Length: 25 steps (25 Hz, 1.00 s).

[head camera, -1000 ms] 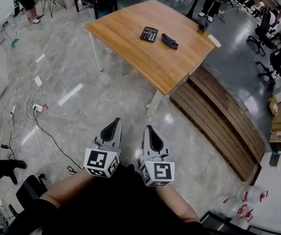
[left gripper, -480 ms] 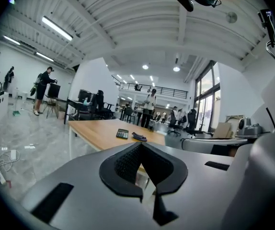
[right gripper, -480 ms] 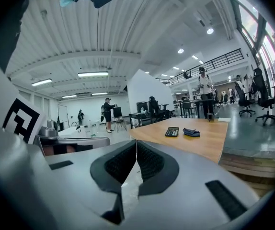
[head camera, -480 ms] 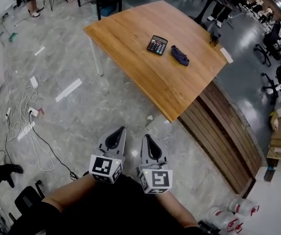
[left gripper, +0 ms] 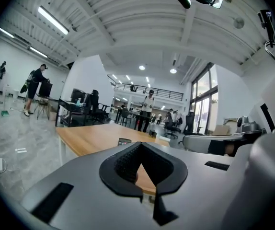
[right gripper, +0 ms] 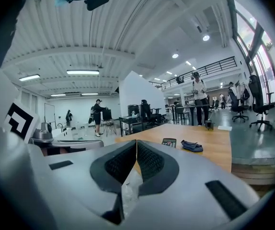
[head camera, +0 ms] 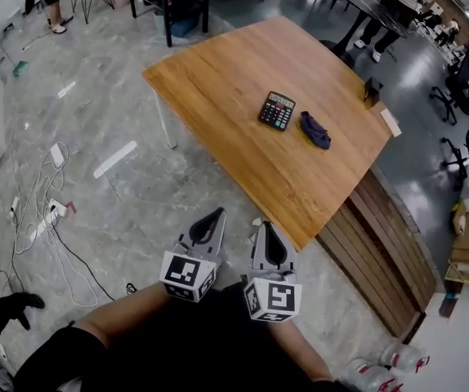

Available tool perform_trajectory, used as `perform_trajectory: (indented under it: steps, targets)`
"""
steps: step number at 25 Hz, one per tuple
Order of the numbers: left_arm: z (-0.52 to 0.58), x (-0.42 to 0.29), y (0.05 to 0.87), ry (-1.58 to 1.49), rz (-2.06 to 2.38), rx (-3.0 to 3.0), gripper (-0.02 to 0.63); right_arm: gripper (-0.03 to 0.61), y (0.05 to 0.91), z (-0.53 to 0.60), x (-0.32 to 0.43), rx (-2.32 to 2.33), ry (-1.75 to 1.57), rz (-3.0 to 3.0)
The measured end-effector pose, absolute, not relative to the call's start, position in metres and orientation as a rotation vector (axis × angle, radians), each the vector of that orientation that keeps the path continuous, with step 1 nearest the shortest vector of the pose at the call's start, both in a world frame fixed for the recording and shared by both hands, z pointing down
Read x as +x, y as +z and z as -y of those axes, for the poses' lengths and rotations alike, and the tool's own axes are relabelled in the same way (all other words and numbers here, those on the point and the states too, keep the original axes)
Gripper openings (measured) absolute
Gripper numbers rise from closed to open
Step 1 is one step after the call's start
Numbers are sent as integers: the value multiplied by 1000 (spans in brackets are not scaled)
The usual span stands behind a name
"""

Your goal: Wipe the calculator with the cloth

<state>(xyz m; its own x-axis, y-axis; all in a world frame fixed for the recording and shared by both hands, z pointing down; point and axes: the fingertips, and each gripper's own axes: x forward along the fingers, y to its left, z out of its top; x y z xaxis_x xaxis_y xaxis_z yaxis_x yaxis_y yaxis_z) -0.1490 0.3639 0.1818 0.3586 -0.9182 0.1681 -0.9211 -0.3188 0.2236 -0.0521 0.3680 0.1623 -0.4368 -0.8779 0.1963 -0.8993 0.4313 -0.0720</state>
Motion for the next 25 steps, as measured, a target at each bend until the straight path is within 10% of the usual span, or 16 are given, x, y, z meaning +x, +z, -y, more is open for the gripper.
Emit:
perform_trajectory:
  steps: [25]
  targets:
    - [-114, -79, 191, 127, 1659, 2368, 8, 17, 180, -117, 21, 1606, 326, 2576]
